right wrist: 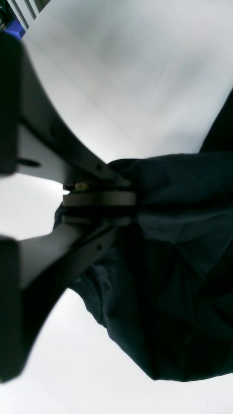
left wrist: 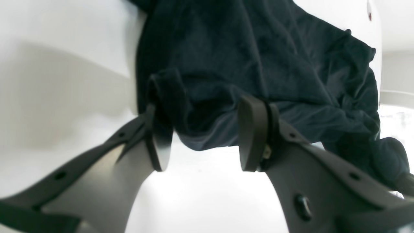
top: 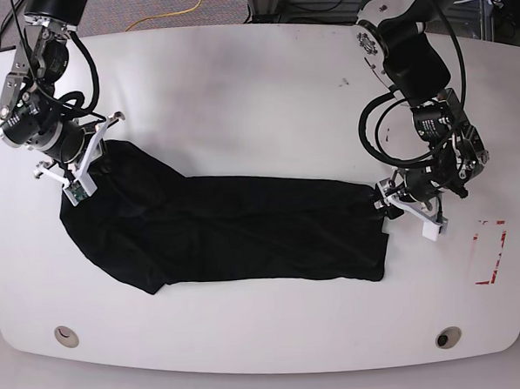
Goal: Layout the t-shirt on the table in an organized manner, then fold the t-shirt properly
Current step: 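Adjust the left gripper's grasp on the shirt's end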
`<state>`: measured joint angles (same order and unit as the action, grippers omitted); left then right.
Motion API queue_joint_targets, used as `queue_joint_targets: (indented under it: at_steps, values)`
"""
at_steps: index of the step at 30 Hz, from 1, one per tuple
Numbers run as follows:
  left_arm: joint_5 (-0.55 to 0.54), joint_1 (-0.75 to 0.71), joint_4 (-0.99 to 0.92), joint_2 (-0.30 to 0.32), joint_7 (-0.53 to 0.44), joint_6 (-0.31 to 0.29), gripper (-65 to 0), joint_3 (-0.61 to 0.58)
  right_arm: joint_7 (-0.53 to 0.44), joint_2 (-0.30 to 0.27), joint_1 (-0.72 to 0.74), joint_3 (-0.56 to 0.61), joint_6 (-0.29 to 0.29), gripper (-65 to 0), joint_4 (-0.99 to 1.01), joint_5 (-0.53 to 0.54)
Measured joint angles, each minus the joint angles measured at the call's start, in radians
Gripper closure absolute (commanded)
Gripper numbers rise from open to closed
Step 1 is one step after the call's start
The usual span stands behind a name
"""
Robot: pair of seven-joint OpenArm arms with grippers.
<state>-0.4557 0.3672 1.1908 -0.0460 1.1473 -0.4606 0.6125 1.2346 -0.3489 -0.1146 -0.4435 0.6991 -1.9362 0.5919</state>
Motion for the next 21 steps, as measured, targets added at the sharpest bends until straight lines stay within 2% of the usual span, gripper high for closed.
queue_joint_targets:
  at_steps: [8, 9, 12, 19, 21]
  values:
    - [0.003, 0.005, -0.001, 0.000, -0.019, 0.002, -16.9, 0.000, 0.000, 0.000, -0.001, 0.000, 0.000, -0.6, 0.000, 0.000]
    - [0.001, 0.007, -0.007, 0.000, -0.020, 0.016, -16.4, 0.000, 0.000, 0.000, -0.001, 0.000, 0.000, -0.6, 0.000, 0.000]
    - [0.002, 0.012, -0.045, 0.003, -0.024, 0.034, -16.5, 0.000, 0.000, 0.000, -0.001, 0.000, 0.000, -0.6, 0.000, 0.000]
    - [0.006, 0.035, -0.147, 0.000, -0.042, 0.034, -23.3, 0.000, 0.000, 0.000, 0.000, 0.000, 0.000, -0.5, 0.000, 0.000]
    - [0.005, 0.040, -0.147, -0.001, -0.042, 0.034, -23.2, 0.000, 0.000, 0.000, 0.000, 0.000, 0.000, -0.5, 0.000, 0.000]
